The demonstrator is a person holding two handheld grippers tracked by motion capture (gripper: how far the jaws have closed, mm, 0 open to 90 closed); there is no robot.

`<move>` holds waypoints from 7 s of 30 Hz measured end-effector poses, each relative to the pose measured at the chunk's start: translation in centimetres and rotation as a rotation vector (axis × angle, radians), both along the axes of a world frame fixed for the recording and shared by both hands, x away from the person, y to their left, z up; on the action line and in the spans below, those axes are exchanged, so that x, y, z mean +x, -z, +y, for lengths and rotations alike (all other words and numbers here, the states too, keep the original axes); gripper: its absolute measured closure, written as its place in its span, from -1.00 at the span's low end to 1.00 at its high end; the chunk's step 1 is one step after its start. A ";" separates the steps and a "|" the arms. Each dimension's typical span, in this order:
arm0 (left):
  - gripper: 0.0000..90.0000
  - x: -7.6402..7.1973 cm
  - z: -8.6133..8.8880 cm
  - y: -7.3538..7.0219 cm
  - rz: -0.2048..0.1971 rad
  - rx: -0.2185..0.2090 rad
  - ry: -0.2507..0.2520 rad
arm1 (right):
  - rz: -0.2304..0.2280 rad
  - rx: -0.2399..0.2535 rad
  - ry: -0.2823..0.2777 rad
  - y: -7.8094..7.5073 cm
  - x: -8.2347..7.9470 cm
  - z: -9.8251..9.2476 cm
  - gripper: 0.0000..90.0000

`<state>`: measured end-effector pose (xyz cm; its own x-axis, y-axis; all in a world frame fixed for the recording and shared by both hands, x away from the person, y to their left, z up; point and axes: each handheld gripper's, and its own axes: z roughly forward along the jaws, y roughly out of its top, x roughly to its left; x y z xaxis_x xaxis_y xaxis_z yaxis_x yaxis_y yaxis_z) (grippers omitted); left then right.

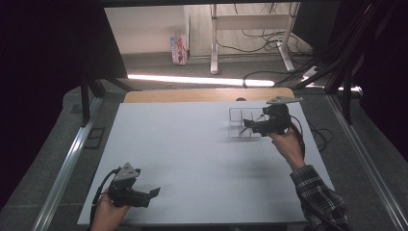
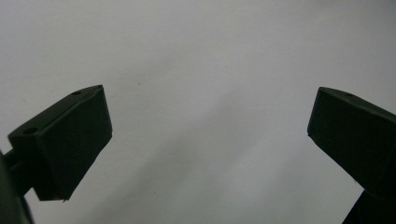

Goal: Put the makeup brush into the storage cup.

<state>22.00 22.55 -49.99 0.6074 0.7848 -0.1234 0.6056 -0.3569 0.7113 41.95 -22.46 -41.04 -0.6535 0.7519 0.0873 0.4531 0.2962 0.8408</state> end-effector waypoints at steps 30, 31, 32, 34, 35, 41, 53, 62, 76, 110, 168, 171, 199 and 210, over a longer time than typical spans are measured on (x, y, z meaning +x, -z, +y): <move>-0.99 0.0 -0.1 0.0 0.004 0.004 0.005 | 0.045 -0.059 -0.086 2.3 -3.8 0.9 -1.00; -0.98 0.0 -0.1 0.0 0.004 0.004 0.005 | 0.042 -0.061 -0.092 2.4 -3.9 0.8 -1.00; -0.98 0.0 -0.1 0.0 0.004 0.002 0.006 | 0.047 -0.061 -0.093 2.4 -4.0 0.8 -1.00; -0.98 0.0 -0.1 0.0 0.003 0.001 0.007 | 0.049 -0.064 -0.096 2.5 -4.3 0.8 -1.00; -0.98 0.0 -0.1 0.0 0.002 0.000 0.007 | 0.047 -0.067 -0.099 2.6 -4.5 0.8 -1.00; -0.98 -0.1 0.0 -0.1 0.002 -0.005 0.005 | 0.040 -0.074 -0.103 2.5 -5.4 0.9 -1.00; -0.98 -0.1 0.0 -0.1 -0.005 0.002 0.006 | 0.032 -0.086 -0.101 2.6 -6.8 0.6 -1.00; -0.98 -0.1 0.0 -0.1 -0.010 0.007 0.010 | 0.043 -0.092 -0.105 3.1 -7.6 0.3 -1.00; -0.98 -0.1 0.0 -0.1 -0.014 0.008 0.013 | 0.052 -0.111 -0.108 3.7 -8.6 0.0 -1.00; -0.98 -0.1 -0.1 -0.1 -0.017 0.014 0.013 | 0.059 -0.123 -0.087 4.3 -11.1 -2.3 -1.00; -0.99 -0.1 0.0 0.0 -0.014 0.010 0.008 | 0.077 -0.209 0.062 5.6 -14.4 -8.1 -1.00; -0.99 -0.1 0.0 0.0 -0.014 0.011 0.008 | 0.080 -0.214 0.071 5.7 -14.7 -8.5 -1.00; -0.99 0.0 0.0 0.0 -0.010 0.014 0.017 | 0.100 -0.267 0.129 6.2 -15.9 -10.6 -1.00; -0.99 0.0 -0.1 0.1 -0.007 0.020 0.019 | 0.154 -0.278 0.142 6.8 -15.9 -11.2 -1.00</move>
